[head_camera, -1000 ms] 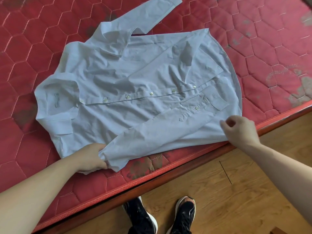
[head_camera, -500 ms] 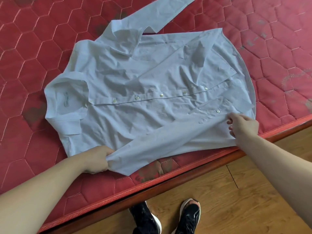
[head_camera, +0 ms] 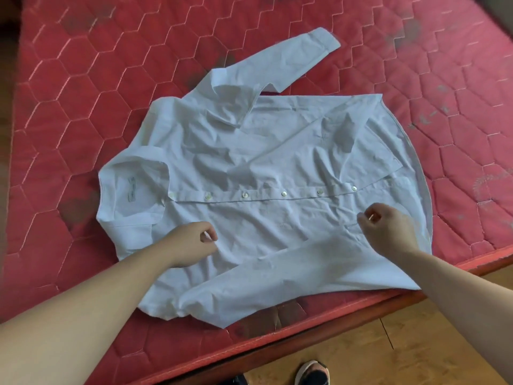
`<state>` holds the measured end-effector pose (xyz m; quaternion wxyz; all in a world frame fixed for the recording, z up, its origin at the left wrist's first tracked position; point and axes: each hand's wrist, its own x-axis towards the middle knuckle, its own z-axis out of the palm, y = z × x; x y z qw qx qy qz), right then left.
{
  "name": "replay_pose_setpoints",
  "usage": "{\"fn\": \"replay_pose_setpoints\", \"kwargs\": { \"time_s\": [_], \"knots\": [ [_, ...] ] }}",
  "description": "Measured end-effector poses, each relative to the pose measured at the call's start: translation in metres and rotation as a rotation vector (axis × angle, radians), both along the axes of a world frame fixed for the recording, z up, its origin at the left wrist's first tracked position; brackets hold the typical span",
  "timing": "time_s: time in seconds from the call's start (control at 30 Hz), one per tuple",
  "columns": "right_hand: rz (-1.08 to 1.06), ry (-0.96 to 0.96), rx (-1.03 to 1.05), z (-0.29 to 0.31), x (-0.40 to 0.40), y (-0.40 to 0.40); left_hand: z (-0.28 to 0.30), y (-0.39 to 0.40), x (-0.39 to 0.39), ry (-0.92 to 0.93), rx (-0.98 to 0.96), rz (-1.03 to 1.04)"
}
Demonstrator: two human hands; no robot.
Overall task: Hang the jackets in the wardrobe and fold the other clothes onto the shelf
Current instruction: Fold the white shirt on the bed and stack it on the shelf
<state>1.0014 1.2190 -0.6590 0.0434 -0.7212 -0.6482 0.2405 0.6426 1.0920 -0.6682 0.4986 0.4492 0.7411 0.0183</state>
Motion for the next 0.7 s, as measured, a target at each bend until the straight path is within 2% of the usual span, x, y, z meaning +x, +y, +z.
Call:
{"fn": "replay_pose_setpoints", "kwargs": {
  "time_s": [0.17, 0.33, 0.47, 0.6, 0.7],
  "knots": [
    [0.168, -0.077, -0.056, -0.003, -0.034, 0.026, 0.013, 0.029, -0.007, 0.126, 0.166, -0.037],
    [0.040, -0.070, -0.016, -0.008, -0.031, 0.093, 0.019, 0.075, -0.020, 0.314, 0.280, -0.080],
    [-0.061, -0.079, 0.046, -0.021, -0.012, 0.148, 0.005, 0.116, -0.003, 0.396, 0.332, -0.100],
    [-0.130, -0.160, -0.054, -0.031, 0.007, 0.191, -0.016, 0.159, 0.040, 0.441, 0.283, -0.093],
    [0.023, 0.025, -0.105, -0.032, 0.020, 0.199, -0.027, 0.183, 0.075, 0.464, 0.217, -0.075]
  ]
}}
